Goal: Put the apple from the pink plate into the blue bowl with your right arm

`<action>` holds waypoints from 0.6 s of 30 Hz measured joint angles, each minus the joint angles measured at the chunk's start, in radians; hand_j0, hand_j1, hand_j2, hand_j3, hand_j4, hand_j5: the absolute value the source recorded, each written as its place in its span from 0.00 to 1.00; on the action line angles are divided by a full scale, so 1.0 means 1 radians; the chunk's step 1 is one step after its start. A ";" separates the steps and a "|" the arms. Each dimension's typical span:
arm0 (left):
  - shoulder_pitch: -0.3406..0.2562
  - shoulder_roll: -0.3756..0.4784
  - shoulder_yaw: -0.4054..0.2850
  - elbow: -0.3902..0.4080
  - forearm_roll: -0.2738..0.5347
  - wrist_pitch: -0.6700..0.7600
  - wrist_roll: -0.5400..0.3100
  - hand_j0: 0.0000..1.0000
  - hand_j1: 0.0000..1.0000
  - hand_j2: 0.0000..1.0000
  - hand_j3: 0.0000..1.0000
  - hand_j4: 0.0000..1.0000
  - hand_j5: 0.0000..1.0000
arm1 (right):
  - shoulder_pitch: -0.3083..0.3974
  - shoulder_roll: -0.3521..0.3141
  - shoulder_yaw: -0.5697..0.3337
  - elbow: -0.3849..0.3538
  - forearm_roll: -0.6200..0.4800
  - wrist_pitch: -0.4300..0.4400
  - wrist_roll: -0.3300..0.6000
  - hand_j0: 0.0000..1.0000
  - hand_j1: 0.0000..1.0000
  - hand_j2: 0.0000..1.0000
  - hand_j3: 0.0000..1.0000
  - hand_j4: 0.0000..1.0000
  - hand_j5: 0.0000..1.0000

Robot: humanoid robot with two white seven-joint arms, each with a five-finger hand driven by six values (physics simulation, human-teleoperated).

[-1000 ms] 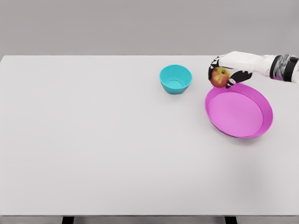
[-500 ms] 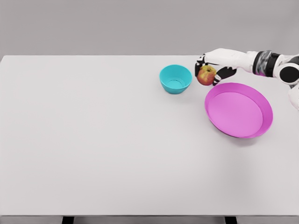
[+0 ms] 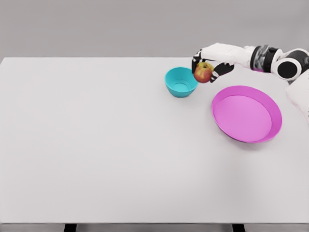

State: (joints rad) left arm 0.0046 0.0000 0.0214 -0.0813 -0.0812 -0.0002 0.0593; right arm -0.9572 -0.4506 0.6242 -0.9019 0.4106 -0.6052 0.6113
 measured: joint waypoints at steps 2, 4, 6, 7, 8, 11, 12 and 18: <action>0.000 0.000 0.000 0.000 0.000 0.000 0.000 1.00 1.00 1.00 1.00 1.00 1.00 | -0.002 0.012 0.001 0.012 0.007 0.001 0.000 0.46 0.46 0.46 0.46 0.46 0.46; 0.000 0.000 0.000 0.000 0.000 0.000 0.000 1.00 1.00 1.00 1.00 1.00 1.00 | -0.009 0.021 0.001 0.019 0.011 0.002 0.000 0.46 0.46 0.46 0.46 0.46 0.46; 0.000 0.000 0.000 0.000 0.000 0.000 0.000 1.00 1.00 1.00 1.00 1.00 1.00 | -0.014 0.031 0.002 0.022 0.013 0.006 0.000 0.46 0.46 0.46 0.46 0.46 0.46; 0.000 0.000 0.000 0.000 0.000 0.000 0.000 1.00 1.00 1.00 1.00 1.00 1.00 | -0.014 0.035 0.002 0.023 0.013 0.007 0.000 0.46 0.46 0.46 0.46 0.46 0.46; 0.000 0.000 0.000 0.000 0.000 0.000 0.000 1.00 1.00 1.00 1.00 1.00 1.00 | -0.015 0.038 0.003 0.024 0.013 0.010 0.000 0.46 0.46 0.46 0.46 0.46 0.46; 0.000 0.000 0.000 0.000 0.000 0.000 0.000 1.00 1.00 1.00 1.00 1.00 1.00 | -0.025 0.051 0.006 0.028 0.015 0.015 0.000 0.46 0.46 0.46 0.46 0.46 0.46; 0.000 0.000 0.000 0.000 0.000 0.000 0.000 1.00 1.00 1.00 1.00 1.00 1.00 | -0.035 0.058 0.007 0.032 0.017 0.016 0.000 0.47 0.47 0.47 0.47 0.47 0.47; 0.000 0.000 0.000 0.000 0.000 0.000 0.000 1.00 1.00 1.00 1.00 1.00 1.00 | -0.049 0.098 0.011 0.065 0.043 0.020 0.000 0.47 0.47 0.47 0.47 0.47 0.47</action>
State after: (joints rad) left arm 0.0046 0.0000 0.0215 -0.0814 -0.0812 -0.0003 0.0598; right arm -1.0063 -0.3529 0.6348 -0.8365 0.4536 -0.5849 0.6116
